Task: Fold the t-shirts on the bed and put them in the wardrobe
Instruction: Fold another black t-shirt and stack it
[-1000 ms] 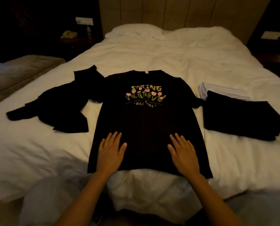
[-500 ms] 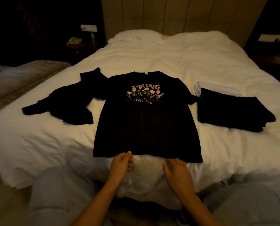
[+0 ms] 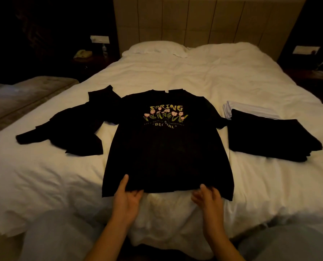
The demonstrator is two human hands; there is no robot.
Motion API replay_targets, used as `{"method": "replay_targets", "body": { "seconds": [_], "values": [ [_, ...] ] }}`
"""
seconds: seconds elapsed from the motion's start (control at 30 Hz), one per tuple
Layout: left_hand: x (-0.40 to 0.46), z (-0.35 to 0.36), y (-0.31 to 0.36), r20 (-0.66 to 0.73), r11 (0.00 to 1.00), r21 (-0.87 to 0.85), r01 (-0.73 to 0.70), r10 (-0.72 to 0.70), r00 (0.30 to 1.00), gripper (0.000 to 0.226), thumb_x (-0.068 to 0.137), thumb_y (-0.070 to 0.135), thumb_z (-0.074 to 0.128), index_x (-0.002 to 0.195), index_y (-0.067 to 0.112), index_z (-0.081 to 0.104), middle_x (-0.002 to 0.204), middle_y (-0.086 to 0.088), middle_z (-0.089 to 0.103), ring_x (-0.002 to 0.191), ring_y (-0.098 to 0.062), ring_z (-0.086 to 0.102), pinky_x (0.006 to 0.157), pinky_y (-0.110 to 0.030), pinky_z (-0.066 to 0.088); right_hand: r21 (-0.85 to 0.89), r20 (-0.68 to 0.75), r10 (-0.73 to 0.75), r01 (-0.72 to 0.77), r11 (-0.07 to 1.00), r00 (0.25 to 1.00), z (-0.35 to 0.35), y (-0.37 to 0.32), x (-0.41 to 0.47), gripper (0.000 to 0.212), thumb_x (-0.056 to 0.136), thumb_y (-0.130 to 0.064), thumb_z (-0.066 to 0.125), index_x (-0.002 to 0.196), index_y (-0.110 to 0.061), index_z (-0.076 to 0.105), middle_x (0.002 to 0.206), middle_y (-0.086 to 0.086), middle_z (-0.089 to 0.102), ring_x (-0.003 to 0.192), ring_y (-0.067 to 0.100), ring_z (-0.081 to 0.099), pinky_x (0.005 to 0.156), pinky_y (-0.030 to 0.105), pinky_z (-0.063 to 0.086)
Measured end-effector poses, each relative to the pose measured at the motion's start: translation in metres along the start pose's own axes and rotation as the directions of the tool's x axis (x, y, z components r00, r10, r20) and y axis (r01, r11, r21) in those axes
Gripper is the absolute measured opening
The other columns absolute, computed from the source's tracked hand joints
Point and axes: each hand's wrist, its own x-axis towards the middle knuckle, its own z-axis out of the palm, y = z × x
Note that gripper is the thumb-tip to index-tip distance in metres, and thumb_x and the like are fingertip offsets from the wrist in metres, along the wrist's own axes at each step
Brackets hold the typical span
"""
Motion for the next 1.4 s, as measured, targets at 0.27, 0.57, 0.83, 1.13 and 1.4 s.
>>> {"method": "replay_targets", "body": {
  "seconds": [0.27,0.57,0.83,1.13,1.4],
  "values": [
    [-0.002,0.028,-0.005,0.198,0.996,0.079,0.036,-0.051,0.979,0.039,0.091,0.022,0.052,0.129,0.017,0.056,0.124,-0.015,0.067,0.104,-0.029,0.069,0.072,-0.038,0.061,-0.185,0.258,0.481,-0.446,0.876,0.838,0.027,-0.013,-0.016,0.04,0.1,-0.029,0.051,0.082,0.003,0.067,0.065,0.017,0.069,0.047,0.021,0.065,0.044,0.026,0.054],
    [-0.002,0.026,0.013,0.32,0.998,-0.056,0.026,-0.007,0.947,0.068,0.075,0.016,0.069,0.14,0.004,0.049,0.133,-0.021,0.059,0.097,-0.026,0.072,0.068,-0.033,0.06,0.188,0.559,0.442,-0.626,0.757,0.701,0.061,-0.015,-0.012,0.041,0.078,-0.035,0.058,0.097,0.001,0.06,0.108,0.028,0.069,0.092,0.035,0.071,0.069,0.034,0.06],
    [0.002,0.022,0.014,0.38,0.996,-0.072,0.059,-0.028,0.925,0.107,0.018,0.01,0.102,0.118,-0.002,0.065,0.121,-0.025,0.065,0.098,-0.033,0.071,0.065,-0.038,0.061,0.285,0.71,0.304,-0.655,0.7,0.635,0.081,-0.013,-0.006,0.096,0.042,-0.035,0.098,0.123,0.002,0.061,0.127,0.026,0.062,0.112,0.035,0.065,0.088,0.041,0.056],
    [0.009,0.021,0.011,0.479,0.999,-0.044,0.014,0.009,0.878,0.076,0.046,0.018,0.099,0.116,0.009,0.072,0.127,-0.022,0.062,0.106,-0.037,0.067,0.078,-0.05,0.058,0.608,0.59,0.081,-0.508,0.61,0.803,0.071,-0.036,0.027,0.071,0.03,-0.021,0.101,0.096,-0.007,0.079,0.117,0.015,0.069,0.108,0.027,0.067,0.085,0.042,0.058],
    [0.038,-0.018,0.035,0.624,0.974,-0.217,0.061,0.09,0.777,0.059,0.104,0.031,-0.012,0.156,0.007,0.003,0.161,-0.023,0.009,0.15,-0.038,0.003,0.112,-0.043,-0.029,0.721,0.389,0.067,-0.349,0.598,0.919,0.034,-0.043,0.056,0.09,0.015,-0.018,0.102,0.102,-0.012,0.078,0.109,0.011,0.073,0.097,0.024,0.072,0.072,0.038,0.061]
  ]
}}
